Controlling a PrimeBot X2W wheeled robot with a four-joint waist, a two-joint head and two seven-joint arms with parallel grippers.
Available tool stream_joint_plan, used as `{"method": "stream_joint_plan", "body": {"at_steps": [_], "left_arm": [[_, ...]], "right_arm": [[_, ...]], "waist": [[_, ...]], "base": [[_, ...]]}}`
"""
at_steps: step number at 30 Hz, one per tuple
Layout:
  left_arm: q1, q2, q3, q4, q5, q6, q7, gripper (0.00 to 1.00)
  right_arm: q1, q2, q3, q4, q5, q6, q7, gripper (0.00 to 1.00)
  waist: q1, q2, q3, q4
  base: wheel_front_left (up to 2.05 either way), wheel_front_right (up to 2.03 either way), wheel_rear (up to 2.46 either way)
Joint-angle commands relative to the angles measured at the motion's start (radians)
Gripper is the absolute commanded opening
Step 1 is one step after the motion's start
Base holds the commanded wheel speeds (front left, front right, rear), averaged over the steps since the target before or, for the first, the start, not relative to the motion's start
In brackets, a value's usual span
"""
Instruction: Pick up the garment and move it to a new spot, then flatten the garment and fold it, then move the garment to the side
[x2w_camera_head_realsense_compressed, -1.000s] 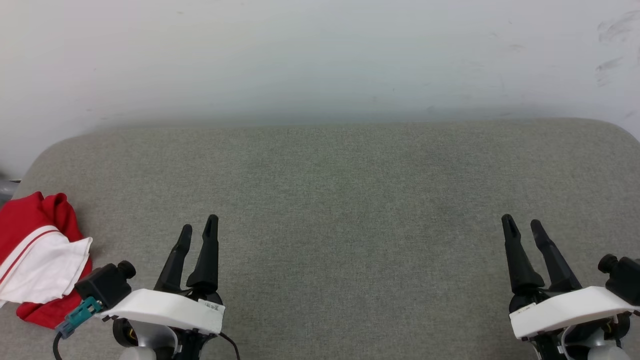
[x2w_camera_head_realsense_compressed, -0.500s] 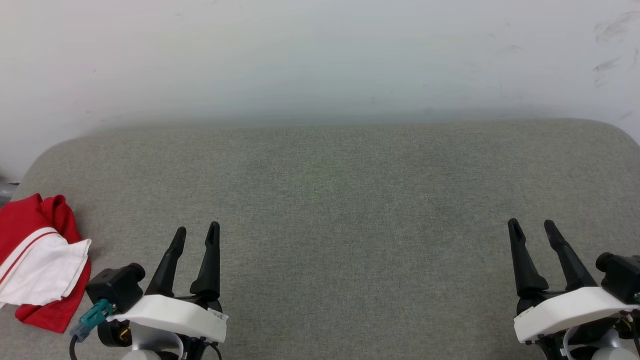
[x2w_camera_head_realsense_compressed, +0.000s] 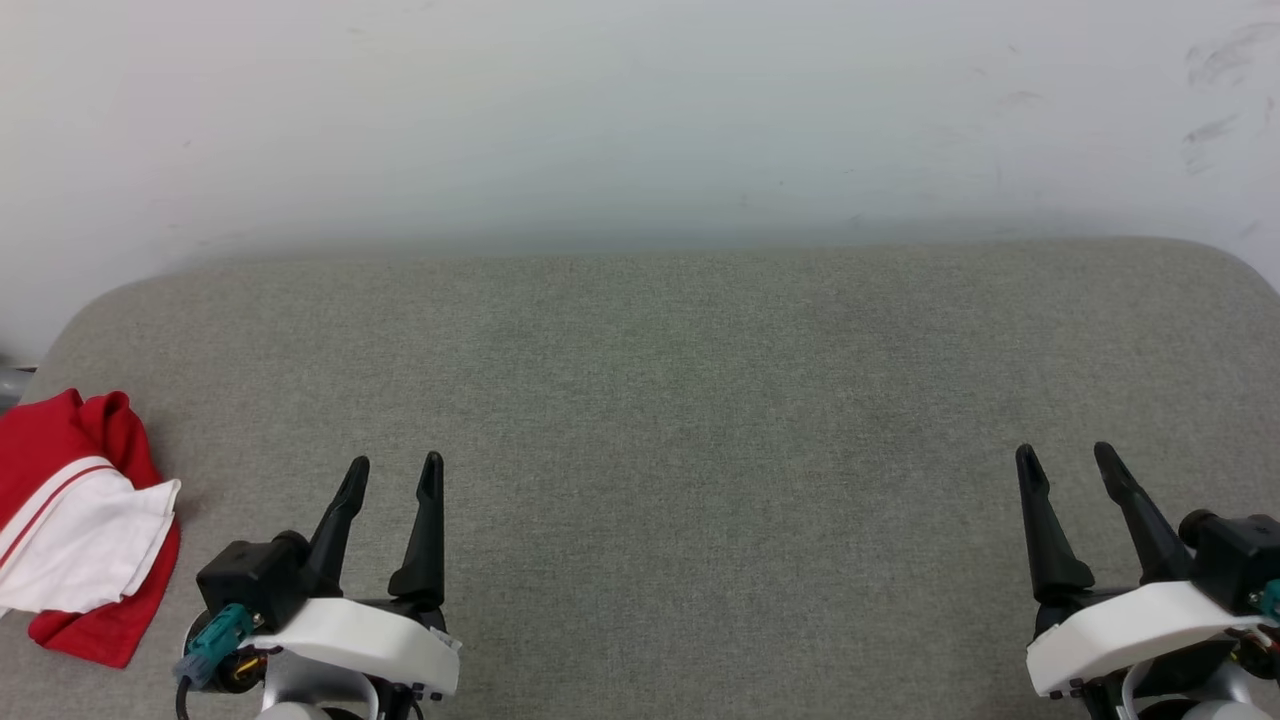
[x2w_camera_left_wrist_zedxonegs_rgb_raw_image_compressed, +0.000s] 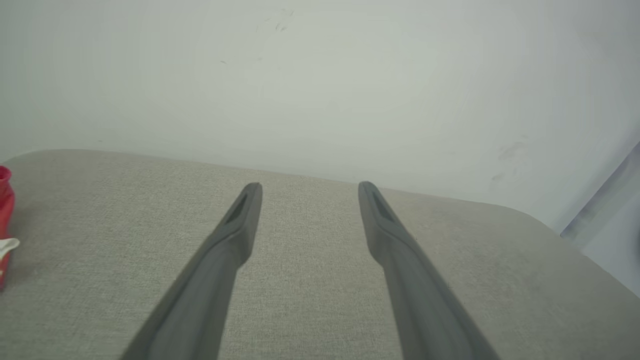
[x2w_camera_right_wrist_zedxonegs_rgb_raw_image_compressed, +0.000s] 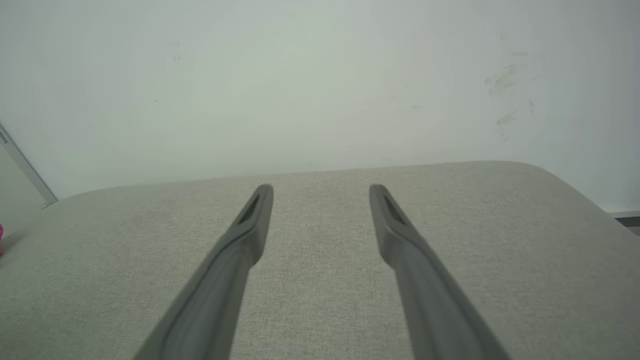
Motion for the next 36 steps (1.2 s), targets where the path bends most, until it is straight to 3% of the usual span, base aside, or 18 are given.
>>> {"method": "stream_joint_plan", "body": {"at_steps": [1,25,36], "left_arm": [[0.001,0.005,-0.001,-0.004,0.028,0.005,-0.011,1.0],[0.003,-0.015,0.002,0.041,0.178,-0.009,-0.061,1.0],[-0.018,-0.024,0.034,0.07,0.222,-0.011,-0.082,1.0]], "right_arm": [[0.005,0.002,-0.002,-0.018,-0.025,0.0,-0.008,1.0],[0.021,0.003,-0.009,-0.031,-0.173,0.0,-0.026,1.0],[0.028,0.003,0.01,-0.026,-0.194,0.0,-0.036,1.0]], "waist": [[-0.0001,-0.0001,0.0,-0.001],[-0.0001,-0.0001,-0.005,0.005],[-0.0001,-0.0001,-0.009,0.104]], "base": [[0.0,0.0,0.0],[0.0,0.0,0.0],[0.0,0.0,0.0]]}}
